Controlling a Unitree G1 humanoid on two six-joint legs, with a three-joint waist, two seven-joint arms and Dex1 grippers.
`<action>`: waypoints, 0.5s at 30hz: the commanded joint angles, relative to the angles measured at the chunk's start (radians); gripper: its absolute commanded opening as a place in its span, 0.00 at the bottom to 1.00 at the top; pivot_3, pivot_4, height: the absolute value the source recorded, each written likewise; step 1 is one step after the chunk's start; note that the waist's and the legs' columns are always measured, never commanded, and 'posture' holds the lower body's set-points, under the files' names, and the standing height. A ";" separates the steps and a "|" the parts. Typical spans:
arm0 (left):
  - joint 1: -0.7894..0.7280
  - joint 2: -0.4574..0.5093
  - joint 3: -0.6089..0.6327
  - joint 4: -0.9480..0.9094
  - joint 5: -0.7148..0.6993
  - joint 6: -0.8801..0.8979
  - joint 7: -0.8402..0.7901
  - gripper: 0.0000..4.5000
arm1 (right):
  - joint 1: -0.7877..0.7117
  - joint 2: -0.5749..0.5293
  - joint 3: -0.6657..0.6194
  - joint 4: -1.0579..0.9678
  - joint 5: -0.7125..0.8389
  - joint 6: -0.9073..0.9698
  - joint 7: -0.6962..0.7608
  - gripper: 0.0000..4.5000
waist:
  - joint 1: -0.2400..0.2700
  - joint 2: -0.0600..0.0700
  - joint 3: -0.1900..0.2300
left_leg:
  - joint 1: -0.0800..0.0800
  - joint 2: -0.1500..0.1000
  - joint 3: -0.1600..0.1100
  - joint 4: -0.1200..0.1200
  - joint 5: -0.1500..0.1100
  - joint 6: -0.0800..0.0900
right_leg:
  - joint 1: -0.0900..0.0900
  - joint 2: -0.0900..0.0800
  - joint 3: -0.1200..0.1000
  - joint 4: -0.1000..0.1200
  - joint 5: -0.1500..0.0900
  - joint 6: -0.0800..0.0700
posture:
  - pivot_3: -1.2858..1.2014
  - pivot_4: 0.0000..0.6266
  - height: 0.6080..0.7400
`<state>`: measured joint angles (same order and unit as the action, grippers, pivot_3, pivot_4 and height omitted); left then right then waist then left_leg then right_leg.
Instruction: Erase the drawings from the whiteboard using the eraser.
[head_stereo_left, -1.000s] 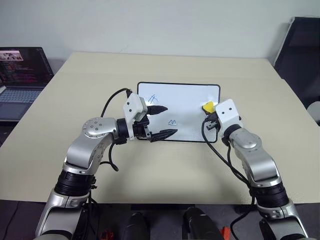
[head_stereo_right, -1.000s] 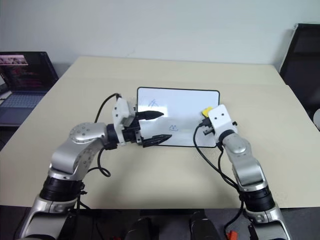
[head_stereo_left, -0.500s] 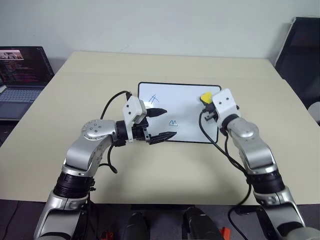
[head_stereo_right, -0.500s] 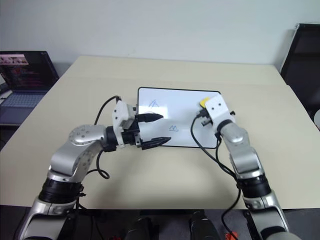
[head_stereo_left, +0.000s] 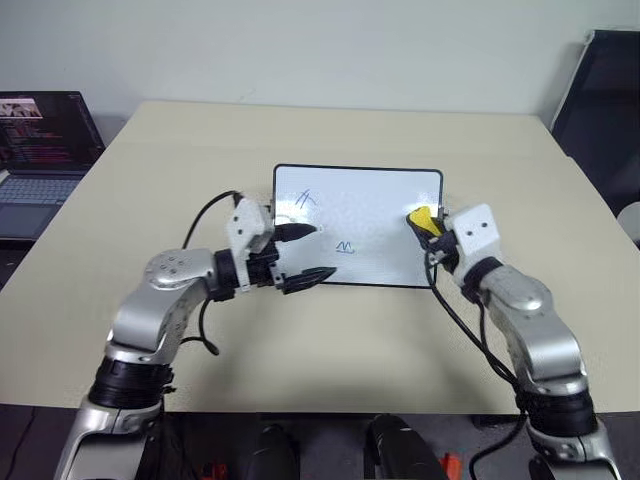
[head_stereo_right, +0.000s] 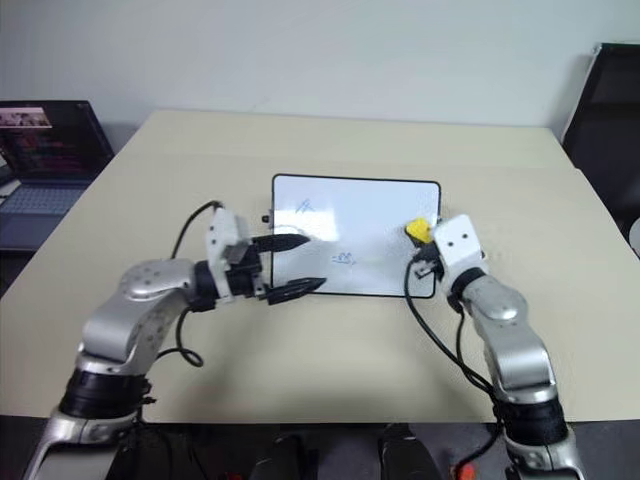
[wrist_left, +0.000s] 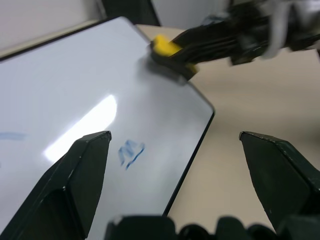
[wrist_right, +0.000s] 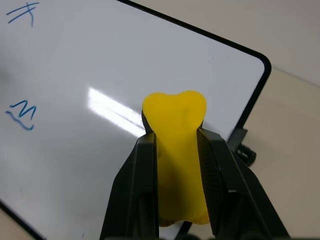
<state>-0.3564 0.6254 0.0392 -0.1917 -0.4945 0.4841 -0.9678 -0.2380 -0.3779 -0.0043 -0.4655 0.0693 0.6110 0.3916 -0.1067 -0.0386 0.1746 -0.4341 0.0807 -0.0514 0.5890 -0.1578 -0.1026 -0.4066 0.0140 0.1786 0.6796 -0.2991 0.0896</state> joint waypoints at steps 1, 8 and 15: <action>0.066 0.028 0.059 -0.051 -0.034 0.010 0.004 1.00 | 0.069 -0.043 -0.030 -0.134 0.077 -0.053 0.089 0.16 | 0.002 0.000 0.000 | 0.000 0.000 0.000 0.000 -0.001 -0.001 | 0.000 0.000 0.000 0.000 -0.001 0.000 | 0.52 0.24 1.00; 0.166 0.079 0.097 -0.157 -0.052 0.038 0.019 1.00 | 0.171 -0.121 0.017 -0.227 0.147 -0.025 0.187 0.15 | 0.007 -0.001 0.001 | 0.000 0.000 0.000 0.002 -0.001 -0.002 | 0.001 -0.001 0.000 0.000 -0.005 -0.007 | 0.52 0.24 1.00; 0.191 0.098 0.105 -0.225 -0.040 0.073 0.081 1.00 | 0.160 -0.169 0.098 -0.184 0.135 -0.051 0.234 0.14 | 0.012 -0.001 0.001 | 0.001 -0.001 0.000 0.004 -0.001 -0.002 | 0.001 -0.002 0.000 0.000 -0.004 -0.007 | 0.52 0.24 1.00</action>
<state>-0.1513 0.7114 0.1204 -0.3733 -0.5264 0.5540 -0.9035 -0.0612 -0.5384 0.0867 -0.6417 0.2008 0.5894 0.6117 -0.0949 -0.0397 0.1753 -0.4332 0.0799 -0.0516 0.5931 -0.1587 -0.1045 -0.4053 0.0124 0.1783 0.6798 -0.3035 0.0827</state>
